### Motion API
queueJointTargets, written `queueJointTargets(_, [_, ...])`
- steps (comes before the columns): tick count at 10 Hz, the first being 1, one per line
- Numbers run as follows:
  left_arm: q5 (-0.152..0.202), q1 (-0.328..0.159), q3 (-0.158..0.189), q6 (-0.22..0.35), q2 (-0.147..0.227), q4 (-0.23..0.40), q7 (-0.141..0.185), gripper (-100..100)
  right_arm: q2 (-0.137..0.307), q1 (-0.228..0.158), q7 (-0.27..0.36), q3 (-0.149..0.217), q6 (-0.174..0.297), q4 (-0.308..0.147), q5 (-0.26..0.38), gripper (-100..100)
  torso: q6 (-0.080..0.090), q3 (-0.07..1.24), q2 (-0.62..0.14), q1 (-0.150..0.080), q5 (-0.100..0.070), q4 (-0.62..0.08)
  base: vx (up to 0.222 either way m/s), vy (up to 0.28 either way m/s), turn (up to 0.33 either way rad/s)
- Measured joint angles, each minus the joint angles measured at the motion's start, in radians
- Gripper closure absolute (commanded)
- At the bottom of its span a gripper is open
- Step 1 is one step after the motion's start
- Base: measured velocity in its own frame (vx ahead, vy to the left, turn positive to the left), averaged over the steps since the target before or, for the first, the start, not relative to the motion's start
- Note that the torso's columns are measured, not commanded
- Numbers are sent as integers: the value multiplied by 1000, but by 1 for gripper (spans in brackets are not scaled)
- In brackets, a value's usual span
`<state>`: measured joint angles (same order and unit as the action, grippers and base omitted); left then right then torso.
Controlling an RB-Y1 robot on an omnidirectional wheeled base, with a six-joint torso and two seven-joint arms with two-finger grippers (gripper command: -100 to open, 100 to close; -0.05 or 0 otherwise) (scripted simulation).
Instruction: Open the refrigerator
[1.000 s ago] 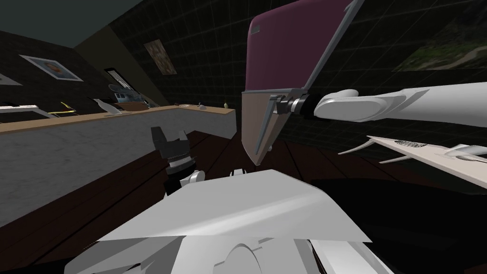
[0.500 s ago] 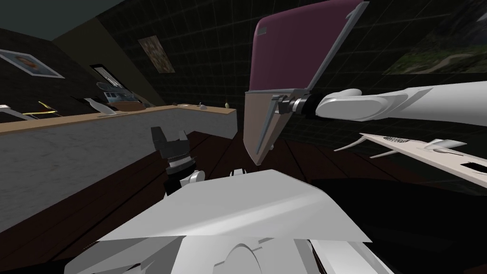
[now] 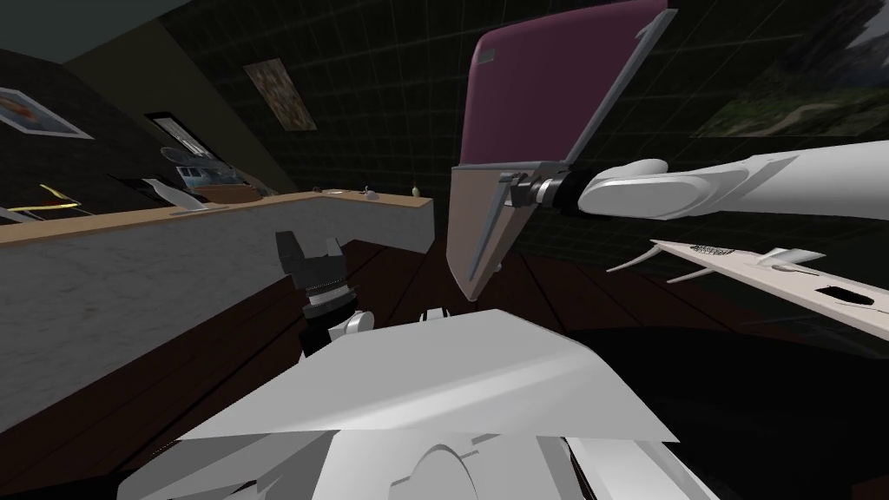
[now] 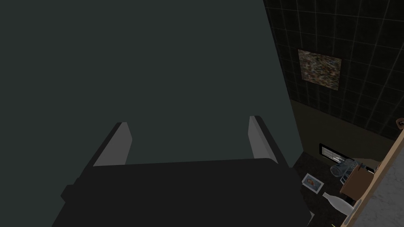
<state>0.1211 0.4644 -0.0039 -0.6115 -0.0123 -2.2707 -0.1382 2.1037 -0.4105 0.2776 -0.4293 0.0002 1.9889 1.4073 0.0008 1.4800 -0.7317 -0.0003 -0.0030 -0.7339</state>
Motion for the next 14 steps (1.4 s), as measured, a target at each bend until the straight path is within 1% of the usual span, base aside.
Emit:
queueJointTargets(1, [0,0,0,0,0,0,0,0,-7,-33,7,-27,-7,-9,0,100,-3,-1,-1,2,1,-1,37,193,-42])
queueJointTargets(2, [0,0,0,0,0,0,0,0,4,3,8,-7,3,-14,-8,100,-2,1,0,0,1,0,33,151,-32])
queueJointTargets(3, [0,0,0,0,0,0,0,0,-7,-28,12,-35,-7,-17,-9,-100,-4,1,1,-4,1,-2,13,36,47])
queueJointTargets(4, [0,0,0,0,0,0,0,0,-18,-112,15,-70,-56,-21,-15,-100,-3,0,-1,-9,0,-3,4,-40,54])
queueJointTargets(5, [0,0,0,0,0,0,0,0,4,-134,25,-78,-68,-12,-47,-100,0,-1,-3,-11,-1,-3,0,-45,3])
queueJointTargets(6, [0,0,0,0,0,0,0,0,22,-105,11,-52,-52,-8,-41,-100,0,-2,-4,-9,-1,-3,0,-28,-12])
queueJointTargets(7, [0,0,0,0,0,0,0,0,29,-78,-6,-28,-42,-8,-34,-100,0,-2,-4,-4,1,-2,10,-29,33])
queueJointTargets(8, [0,0,0,0,0,0,0,0,36,-83,-14,-15,-59,-10,-41,-100,-1,-2,-4,-1,2,-3,8,-36,37])
queueJointTargets(9, [0,0,0,0,0,0,0,0,61,-67,-34,7,-68,-5,-44,-100,-2,-3,-5,2,4,-4,9,-48,49])
queueJointTargets(10, [0,0,0,0,0,0,0,0,73,-106,-37,-2,-92,-1,-64,-100,-2,-4,-6,3,5,-5,14,-45,40])
queueJointTargets(11, [0,0,0,0,0,0,0,0,95,-105,-51,18,-108,3,-71,-100,-1,-4,-7,3,4,-5,10,-29,36])
queueJointTargets(12, [0,0,0,0,0,0,0,0,116,-108,-68,27,-113,10,-77,-100,-1,-5,-7,3,4,-5,5,-12,8])
queueJointTargets(13, [0,0,0,0,0,0,0,0,118,-109,-71,28,-114,11,-78,0,-1,-5,-7,2,3,-4,0,0,0])
queueJointTargets(14, [0,0,0,0,0,0,0,0,118,-108,-71,28,-114,11,-78,0,-1,-4,-7,1,3,-4,0,0,0])
